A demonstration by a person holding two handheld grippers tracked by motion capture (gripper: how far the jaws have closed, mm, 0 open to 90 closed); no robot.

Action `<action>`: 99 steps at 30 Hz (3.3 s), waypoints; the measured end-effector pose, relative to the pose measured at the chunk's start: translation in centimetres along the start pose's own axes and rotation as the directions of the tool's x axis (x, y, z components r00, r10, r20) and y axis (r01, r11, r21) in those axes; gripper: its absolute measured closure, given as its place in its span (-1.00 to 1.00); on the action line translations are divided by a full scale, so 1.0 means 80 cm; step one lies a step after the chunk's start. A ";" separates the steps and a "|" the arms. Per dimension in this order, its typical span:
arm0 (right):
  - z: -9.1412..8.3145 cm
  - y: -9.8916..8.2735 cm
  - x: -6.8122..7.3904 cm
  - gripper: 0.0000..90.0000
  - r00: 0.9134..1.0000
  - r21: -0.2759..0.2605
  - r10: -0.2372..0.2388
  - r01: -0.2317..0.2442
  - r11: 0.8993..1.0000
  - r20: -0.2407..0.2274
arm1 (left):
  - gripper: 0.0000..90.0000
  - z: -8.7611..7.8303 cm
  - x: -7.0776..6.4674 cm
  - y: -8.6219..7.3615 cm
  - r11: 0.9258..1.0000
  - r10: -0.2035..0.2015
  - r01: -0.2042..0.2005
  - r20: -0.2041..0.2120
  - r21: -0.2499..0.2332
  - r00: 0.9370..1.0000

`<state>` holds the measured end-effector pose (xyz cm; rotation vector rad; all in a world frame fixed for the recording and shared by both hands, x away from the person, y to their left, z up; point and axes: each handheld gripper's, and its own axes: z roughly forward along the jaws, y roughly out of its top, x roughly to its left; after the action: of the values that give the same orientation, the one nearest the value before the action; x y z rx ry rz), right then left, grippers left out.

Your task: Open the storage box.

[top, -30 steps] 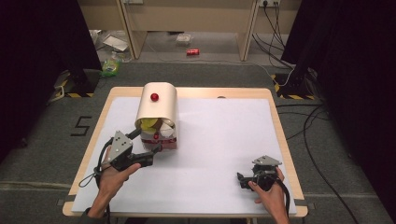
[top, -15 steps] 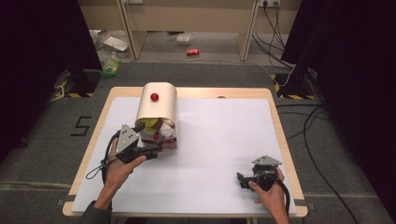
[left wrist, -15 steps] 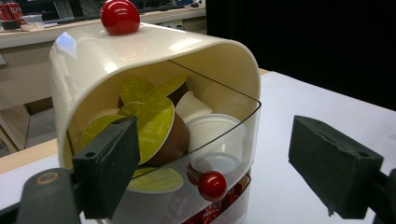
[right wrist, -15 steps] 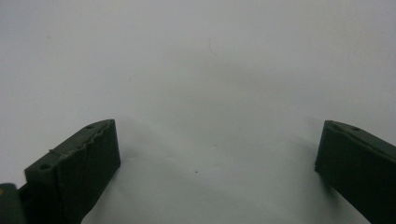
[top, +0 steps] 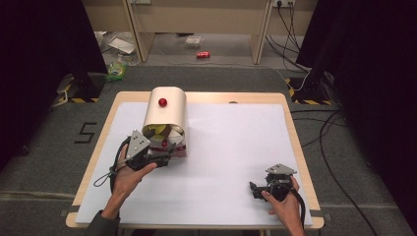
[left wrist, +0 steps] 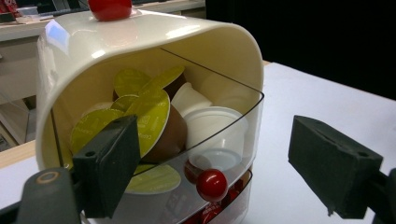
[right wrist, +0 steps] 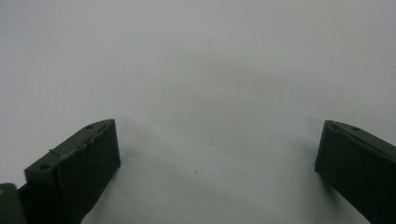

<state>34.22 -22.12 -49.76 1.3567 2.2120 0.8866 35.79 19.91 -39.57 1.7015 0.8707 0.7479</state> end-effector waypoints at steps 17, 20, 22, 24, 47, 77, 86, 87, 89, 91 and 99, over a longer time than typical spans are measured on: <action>0.000 0.000 0.000 -0.99 1.000 0.000 0.000 0.000 1.000 -0.001 | -0.61 -0.010 -0.003 0.001 1.000 -0.005 0.004 0.028 0.027 1.000; 0.000 0.000 0.000 -0.99 1.000 0.000 0.001 -0.001 1.000 -0.001 | -0.61 -0.013 -0.003 0.000 1.000 -0.009 0.008 0.037 0.027 0.999; 0.000 0.000 0.000 -0.99 1.000 0.000 0.000 0.000 1.000 -0.001 | -0.61 -0.018 -0.007 -0.003 1.000 -0.004 0.003 0.041 0.027 0.999; 0.000 0.000 0.000 -0.99 1.000 0.000 0.000 0.000 1.000 0.000 | -0.61 -0.019 -0.008 -0.003 1.000 -0.004 0.003 0.041 0.028 0.999; 0.000 0.000 0.000 -0.99 1.000 0.000 0.000 0.000 1.000 -0.001 | -0.61 -0.041 -0.020 -0.007 1.000 -0.008 0.006 0.068 0.031 0.998; 0.000 0.000 0.000 -0.99 1.000 -0.001 0.001 -0.001 1.000 -0.001 | -0.62 -0.069 -0.040 -0.020 0.998 0.016 -0.022 0.097 0.055 0.995; 0.000 0.000 0.000 -0.99 1.000 -0.001 0.000 0.000 1.000 0.000 | -0.62 -0.075 -0.044 -0.024 0.997 0.023 -0.030 0.108 0.067 0.994; 0.000 0.000 0.000 -0.99 1.000 -0.001 0.000 0.000 1.000 0.000 | -0.62 -0.076 -0.044 -0.024 0.997 0.023 -0.030 0.107 0.066 0.994; 0.000 0.000 0.000 -0.99 1.000 0.000 0.001 -0.001 1.000 0.000 | -0.62 -0.077 -0.045 -0.025 0.997 0.023 -0.030 0.106 0.066 0.994; 0.000 0.000 0.000 -0.99 1.000 -0.001 0.000 0.000 1.000 0.000 | -0.62 -0.077 -0.046 -0.026 0.997 0.024 -0.031 0.105 0.066 0.994; 0.000 0.000 0.000 -0.99 1.000 0.000 0.000 0.000 1.000 0.000 | -0.62 -0.081 -0.048 -0.028 0.997 0.023 -0.031 0.109 0.072 0.994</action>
<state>34.22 -22.12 -49.76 1.3563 2.2117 0.8865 28.00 20.41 -40.23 1.8053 0.8103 0.6427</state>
